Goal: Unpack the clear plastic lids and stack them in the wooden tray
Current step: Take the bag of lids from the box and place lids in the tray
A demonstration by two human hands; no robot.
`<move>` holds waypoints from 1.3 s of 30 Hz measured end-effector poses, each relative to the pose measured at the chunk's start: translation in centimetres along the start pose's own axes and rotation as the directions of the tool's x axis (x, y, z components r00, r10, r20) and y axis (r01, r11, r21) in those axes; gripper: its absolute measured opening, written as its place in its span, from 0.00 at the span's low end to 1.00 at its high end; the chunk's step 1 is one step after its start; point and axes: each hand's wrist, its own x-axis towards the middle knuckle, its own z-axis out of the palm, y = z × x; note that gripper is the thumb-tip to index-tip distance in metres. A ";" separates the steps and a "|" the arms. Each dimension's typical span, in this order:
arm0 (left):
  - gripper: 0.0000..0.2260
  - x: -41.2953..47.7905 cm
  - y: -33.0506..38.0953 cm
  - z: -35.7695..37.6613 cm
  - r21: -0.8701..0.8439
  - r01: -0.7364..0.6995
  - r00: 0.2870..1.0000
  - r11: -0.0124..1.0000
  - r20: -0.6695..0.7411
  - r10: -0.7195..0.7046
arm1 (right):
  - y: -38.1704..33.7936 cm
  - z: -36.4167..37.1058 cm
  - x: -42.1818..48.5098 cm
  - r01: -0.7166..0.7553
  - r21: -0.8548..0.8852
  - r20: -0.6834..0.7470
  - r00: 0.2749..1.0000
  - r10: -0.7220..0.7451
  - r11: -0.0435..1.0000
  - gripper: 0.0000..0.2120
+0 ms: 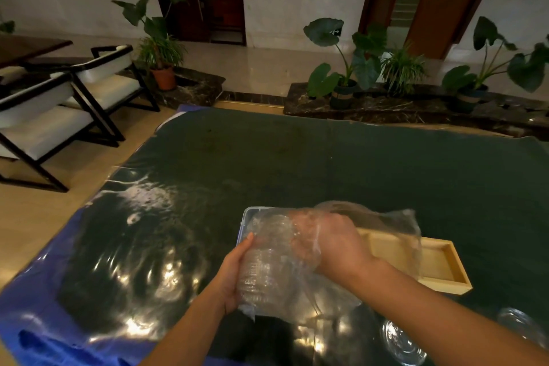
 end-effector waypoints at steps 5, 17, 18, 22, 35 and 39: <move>0.31 -0.1 -0.3 -0.8 -0.159 -0.010 1.000 0.987 0.013 0.013 | 0.4 -2.1 -1.2 -0.097 0.202 -0.233 0.962 0.144 0.975 0.18; 0.30 0.9 0.4 -0.5 -0.196 -0.022 0.996 0.980 0.084 0.039 | 3.6 -2.3 -1.8 -0.191 0.870 -0.028 0.902 0.431 0.455 0.08; 0.30 1.1 0.5 -0.5 -0.190 -0.035 0.996 0.981 0.080 0.051 | 3.8 -2.4 -2.1 -0.183 0.882 -0.025 0.902 0.432 0.434 0.07; 0.27 1.5 0.7 -0.6 -0.214 -0.048 0.997 0.976 0.045 0.059 | 5.0 -3.4 -3.4 -0.142 0.921 -0.055 0.875 0.480 0.363 0.08; 0.26 2.4 0.7 -1.7 -0.401 -0.139 0.983 0.905 -0.168 0.076 | 13.0 -3.8 -4.6 -0.004 0.995 0.075 0.694 0.716 -0.101 0.06; 0.26 2.6 0.8 -0.9 -0.420 -0.180 0.977 0.889 -0.181 0.112 | 16.1 0.6 -3.1 -0.112 0.978 0.205 0.641 0.739 -0.175 0.09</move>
